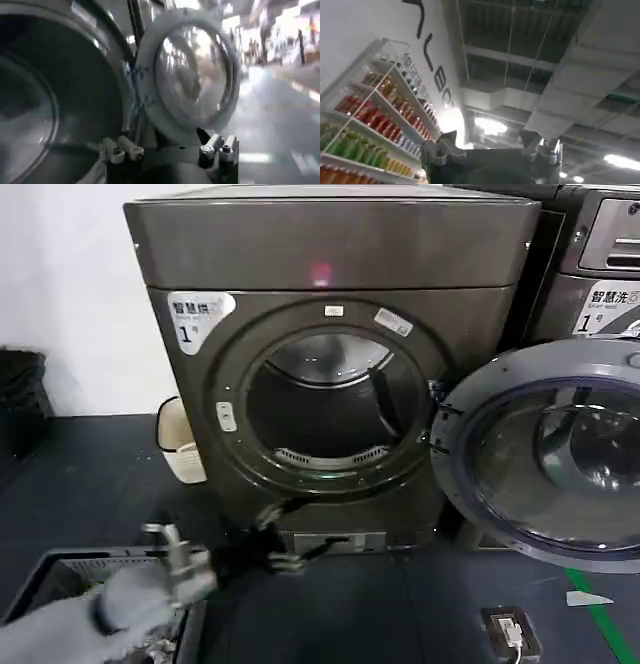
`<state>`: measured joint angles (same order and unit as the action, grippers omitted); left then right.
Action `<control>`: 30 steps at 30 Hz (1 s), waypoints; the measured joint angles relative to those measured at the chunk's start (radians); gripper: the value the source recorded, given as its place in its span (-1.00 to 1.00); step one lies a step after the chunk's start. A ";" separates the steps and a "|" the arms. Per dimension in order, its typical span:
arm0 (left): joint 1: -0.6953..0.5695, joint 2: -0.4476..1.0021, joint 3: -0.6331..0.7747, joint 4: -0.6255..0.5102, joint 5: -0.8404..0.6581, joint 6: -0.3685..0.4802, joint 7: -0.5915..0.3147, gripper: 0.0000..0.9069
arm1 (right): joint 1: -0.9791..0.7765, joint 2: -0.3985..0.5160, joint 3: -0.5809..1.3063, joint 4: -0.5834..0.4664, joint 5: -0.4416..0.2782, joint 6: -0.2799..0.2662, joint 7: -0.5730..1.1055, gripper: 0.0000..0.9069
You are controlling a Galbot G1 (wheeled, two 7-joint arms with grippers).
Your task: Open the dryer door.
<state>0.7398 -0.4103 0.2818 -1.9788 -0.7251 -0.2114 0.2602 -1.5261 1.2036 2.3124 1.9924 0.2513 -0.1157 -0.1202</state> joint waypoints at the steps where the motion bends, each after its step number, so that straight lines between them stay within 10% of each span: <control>1: 0.029 0.040 -0.022 -0.003 0.023 0.020 0.004 1.00 | 0.006 -0.004 -0.002 -0.001 -0.001 0.003 0.000 1.00; 30: 0.167 0.582 0.012 0.106 0.293 0.181 0.050 1.00 | 0.142 -0.109 -0.114 -0.095 0.004 -0.002 -0.006 1.00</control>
<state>0.9066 0.1718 0.2935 -1.8723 -0.4324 -0.0307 0.3102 -1.3838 1.0945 2.1988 1.8977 0.2555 -0.1176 -0.1263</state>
